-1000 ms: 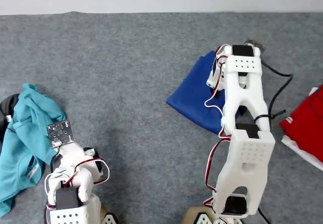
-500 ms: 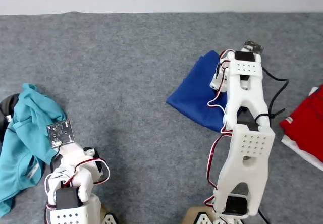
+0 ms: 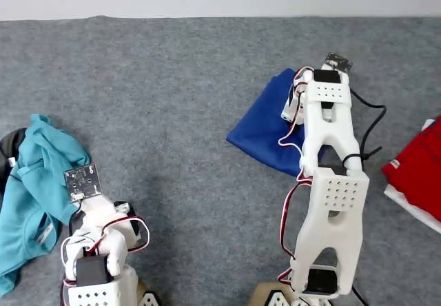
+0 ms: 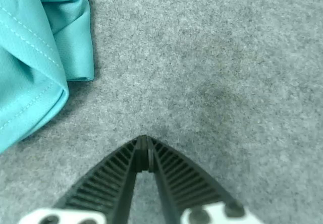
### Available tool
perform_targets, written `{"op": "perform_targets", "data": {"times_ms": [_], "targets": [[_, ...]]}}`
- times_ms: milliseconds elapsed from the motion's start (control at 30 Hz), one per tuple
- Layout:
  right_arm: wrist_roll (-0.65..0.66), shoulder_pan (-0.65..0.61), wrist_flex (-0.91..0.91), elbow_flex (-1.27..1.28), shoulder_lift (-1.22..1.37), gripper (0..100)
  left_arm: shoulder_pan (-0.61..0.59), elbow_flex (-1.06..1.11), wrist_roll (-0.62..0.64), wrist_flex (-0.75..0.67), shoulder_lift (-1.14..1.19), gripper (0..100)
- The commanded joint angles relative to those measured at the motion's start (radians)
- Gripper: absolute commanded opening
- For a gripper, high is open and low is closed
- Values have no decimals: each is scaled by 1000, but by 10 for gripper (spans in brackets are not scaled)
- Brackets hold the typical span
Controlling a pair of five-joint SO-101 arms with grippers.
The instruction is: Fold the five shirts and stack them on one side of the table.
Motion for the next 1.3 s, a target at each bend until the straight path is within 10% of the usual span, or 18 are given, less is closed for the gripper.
{"op": "perform_targets", "data": {"times_ms": [0, 167, 1267], "targets": [[28, -13, 10, -2, 12, 139, -2, -5, 8, 5, -14, 7], [158, -12, 15, -11, -10, 3, -2, -5, 8, 5, -14, 7], [735, 424, 117, -40, -562, 10, -2, -5, 8, 5, -14, 7]]}}
